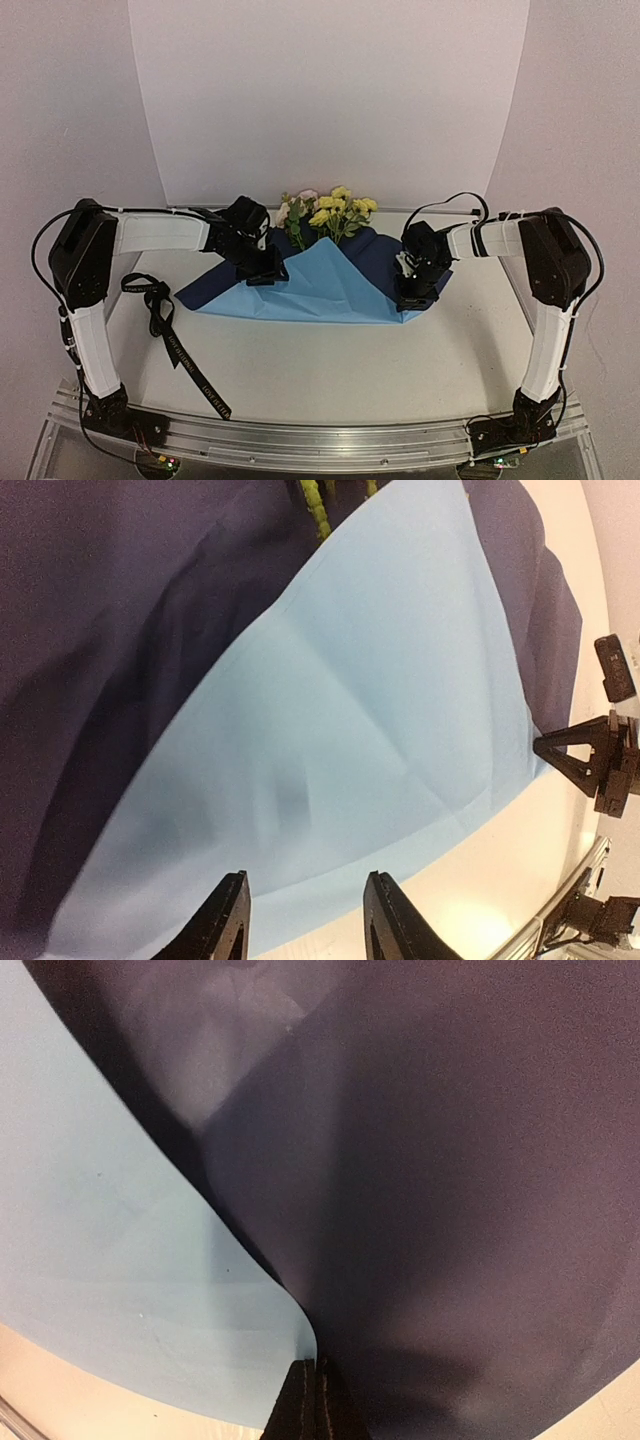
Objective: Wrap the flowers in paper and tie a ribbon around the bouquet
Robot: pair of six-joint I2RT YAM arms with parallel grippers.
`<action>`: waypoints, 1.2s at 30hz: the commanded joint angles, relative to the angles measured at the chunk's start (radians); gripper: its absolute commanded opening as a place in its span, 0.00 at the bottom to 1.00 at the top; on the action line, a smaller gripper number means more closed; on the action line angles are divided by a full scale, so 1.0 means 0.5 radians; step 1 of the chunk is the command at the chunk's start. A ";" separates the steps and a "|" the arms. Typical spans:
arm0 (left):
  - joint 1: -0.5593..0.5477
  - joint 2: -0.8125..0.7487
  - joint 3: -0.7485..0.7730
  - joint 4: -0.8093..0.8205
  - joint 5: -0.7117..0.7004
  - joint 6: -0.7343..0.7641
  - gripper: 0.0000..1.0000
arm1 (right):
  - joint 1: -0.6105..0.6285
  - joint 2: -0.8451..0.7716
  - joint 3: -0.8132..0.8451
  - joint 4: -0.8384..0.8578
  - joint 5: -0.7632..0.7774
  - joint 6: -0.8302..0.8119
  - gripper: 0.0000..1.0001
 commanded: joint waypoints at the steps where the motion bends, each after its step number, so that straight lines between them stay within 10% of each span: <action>1: 0.009 0.004 -0.020 0.053 0.096 -0.003 0.41 | 0.013 0.008 0.048 -0.027 0.073 0.039 0.00; 36: -0.077 0.197 -0.198 0.202 0.204 0.242 0.22 | 0.013 0.026 0.102 -0.097 0.136 0.177 0.00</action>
